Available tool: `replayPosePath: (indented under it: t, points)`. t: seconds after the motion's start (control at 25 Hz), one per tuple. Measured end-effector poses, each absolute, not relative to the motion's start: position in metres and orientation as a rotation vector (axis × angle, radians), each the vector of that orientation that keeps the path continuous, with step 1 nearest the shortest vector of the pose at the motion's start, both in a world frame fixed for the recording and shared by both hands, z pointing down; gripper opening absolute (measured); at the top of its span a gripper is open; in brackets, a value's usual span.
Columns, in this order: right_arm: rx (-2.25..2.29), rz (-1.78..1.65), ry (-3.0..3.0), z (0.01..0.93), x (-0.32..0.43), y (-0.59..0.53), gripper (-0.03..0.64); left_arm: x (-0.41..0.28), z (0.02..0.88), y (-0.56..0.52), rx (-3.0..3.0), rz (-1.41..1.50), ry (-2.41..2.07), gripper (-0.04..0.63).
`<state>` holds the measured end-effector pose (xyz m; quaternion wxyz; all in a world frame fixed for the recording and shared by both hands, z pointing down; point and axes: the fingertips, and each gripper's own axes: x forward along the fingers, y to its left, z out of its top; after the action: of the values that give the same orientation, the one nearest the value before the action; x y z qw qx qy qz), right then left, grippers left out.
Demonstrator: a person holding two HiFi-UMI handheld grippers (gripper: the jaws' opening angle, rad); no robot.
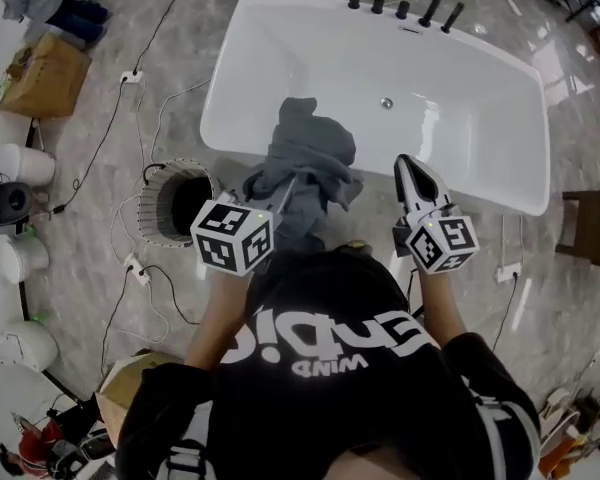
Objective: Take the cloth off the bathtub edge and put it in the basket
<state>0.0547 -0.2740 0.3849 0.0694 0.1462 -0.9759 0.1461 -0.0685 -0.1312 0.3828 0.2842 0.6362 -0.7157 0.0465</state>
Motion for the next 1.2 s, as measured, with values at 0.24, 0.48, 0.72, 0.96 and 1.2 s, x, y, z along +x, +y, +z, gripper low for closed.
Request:
replayPosePath:
  t: [0.24, 0.48, 0.72, 0.96, 1.2]
  points:
    - [0.109, 0.413, -2.940, 0.372, -0.060, -0.199, 0.012, -0.142, 0.373, -0.054, 1.543, 0.013, -2.036, 0.078]
    - [-0.238, 0.368, -2.875, 0.379, -0.152, -0.124, 0.012, -0.202, 0.371, 0.014, 1.356, -0.056, -2.203, 0.078]
    - [-0.563, 0.305, -2.788, 0.380, -0.229, -0.050, 0.012, -0.244, 0.367, 0.077, 1.145, -0.121, -2.341, 0.078]
    - [-0.828, 0.262, -2.701, 0.377, -0.267, 0.013, 0.012, -0.257, 0.367, 0.141, 0.903, -0.201, -2.442, 0.078]
    - [-1.016, 0.248, -2.631, 0.381, -0.278, 0.041, 0.012, -0.250, 0.379, 0.171, 0.690, -0.251, -2.495, 0.078]
